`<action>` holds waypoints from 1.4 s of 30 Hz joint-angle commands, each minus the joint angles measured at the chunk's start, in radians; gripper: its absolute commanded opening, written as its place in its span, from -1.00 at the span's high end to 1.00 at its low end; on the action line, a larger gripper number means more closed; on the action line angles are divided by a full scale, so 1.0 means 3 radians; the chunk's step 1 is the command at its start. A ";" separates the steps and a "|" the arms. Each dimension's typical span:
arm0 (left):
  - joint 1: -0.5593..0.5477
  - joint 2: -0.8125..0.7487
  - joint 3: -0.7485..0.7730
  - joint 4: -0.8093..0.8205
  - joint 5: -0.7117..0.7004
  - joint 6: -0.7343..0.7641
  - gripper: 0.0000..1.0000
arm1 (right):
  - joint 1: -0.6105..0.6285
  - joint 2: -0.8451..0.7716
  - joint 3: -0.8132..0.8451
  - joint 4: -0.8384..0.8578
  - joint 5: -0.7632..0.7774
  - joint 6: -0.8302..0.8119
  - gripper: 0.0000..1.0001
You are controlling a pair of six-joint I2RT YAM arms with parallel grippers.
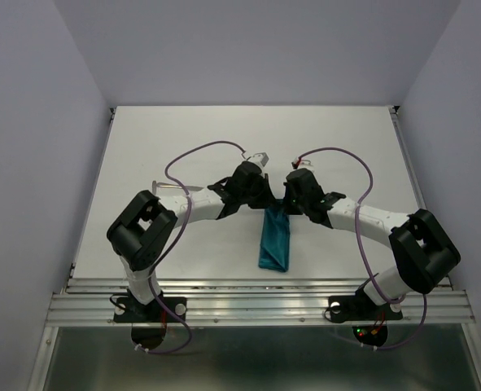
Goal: Fold the napkin into a case and place the utensils inside
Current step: Stuff the top corner of the smaller-rectangle-folded napkin into the folded napkin.
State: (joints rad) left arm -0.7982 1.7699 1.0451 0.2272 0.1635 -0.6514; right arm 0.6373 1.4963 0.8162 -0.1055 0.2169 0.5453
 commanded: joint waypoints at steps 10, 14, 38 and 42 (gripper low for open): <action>0.0104 0.0216 0.0188 -0.0067 -0.0172 0.0157 1.00 | 0.0034 0.0176 0.0225 0.0035 0.0116 -0.0095 0.99; 0.0114 0.0374 0.0244 -0.0052 -0.0136 0.0157 1.00 | 0.0003 0.0253 0.0271 0.0045 0.0100 -0.0125 0.99; 0.0145 0.0630 0.0351 0.0286 0.0130 -0.0073 1.00 | -0.0058 0.0248 0.0255 0.0060 0.0141 -0.0074 0.99; 0.0145 0.0722 0.0362 0.0327 0.0217 -0.0114 1.00 | -0.0089 0.0223 0.0240 0.0060 0.0223 -0.0069 0.99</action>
State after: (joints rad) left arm -0.7563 1.9720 1.1362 0.2798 0.1890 -0.6716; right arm 0.6205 1.5734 0.8581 -0.1047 0.2413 0.5175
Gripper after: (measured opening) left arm 0.022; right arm 0.015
